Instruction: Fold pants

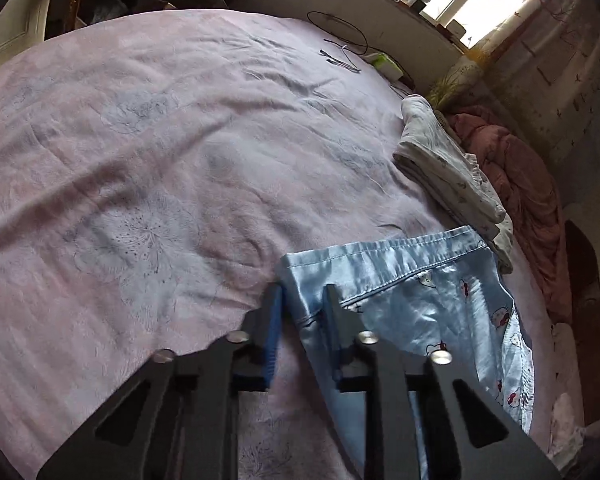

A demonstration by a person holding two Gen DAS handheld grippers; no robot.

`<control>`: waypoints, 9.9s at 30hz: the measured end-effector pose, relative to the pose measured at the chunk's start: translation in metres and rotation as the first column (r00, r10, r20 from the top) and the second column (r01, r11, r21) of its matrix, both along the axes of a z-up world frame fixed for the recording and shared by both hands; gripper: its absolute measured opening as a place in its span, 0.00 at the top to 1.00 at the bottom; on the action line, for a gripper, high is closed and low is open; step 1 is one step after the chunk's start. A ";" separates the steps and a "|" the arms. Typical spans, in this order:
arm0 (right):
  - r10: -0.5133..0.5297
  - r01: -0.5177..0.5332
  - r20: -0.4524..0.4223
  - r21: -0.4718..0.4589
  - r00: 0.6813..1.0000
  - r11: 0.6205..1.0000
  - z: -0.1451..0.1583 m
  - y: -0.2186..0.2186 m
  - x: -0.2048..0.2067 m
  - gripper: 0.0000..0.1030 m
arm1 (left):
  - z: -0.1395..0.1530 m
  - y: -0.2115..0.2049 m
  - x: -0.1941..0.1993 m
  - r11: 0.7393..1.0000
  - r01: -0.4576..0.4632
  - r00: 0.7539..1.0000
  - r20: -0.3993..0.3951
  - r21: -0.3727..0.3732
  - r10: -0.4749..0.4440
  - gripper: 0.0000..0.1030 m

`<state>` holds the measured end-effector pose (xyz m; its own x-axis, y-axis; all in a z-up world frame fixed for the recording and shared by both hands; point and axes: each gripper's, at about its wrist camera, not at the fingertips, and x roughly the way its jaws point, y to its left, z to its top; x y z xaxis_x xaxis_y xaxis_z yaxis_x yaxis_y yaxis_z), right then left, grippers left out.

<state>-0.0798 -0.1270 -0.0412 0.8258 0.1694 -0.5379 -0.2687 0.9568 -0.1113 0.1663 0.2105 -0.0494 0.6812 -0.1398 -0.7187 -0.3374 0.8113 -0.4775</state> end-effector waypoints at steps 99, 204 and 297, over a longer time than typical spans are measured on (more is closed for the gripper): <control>-0.204 0.209 -0.047 0.197 0.978 0.958 -0.009 -0.111 0.020 0.72 | 0.092 -0.418 0.148 0.710 0.406 0.856 0.032 0.575 -0.516 0.52; -0.018 0.045 -0.115 0.235 0.993 0.971 0.016 -0.117 0.091 0.59 | 0.035 -0.025 -0.182 0.749 -0.253 0.967 0.164 0.612 0.193 0.76; -0.276 0.417 -0.319 0.575 0.907 0.704 -0.017 -0.165 0.166 0.96 | 0.002 -0.057 -0.192 0.985 -0.163 0.956 0.238 -0.062 0.173 0.93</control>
<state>0.0859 -0.2918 -0.0580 0.7838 0.2437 -0.5712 0.1475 0.8204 0.5525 -0.0254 0.1539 -0.0478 0.8499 -0.0347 -0.5258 -0.3374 0.7307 -0.5936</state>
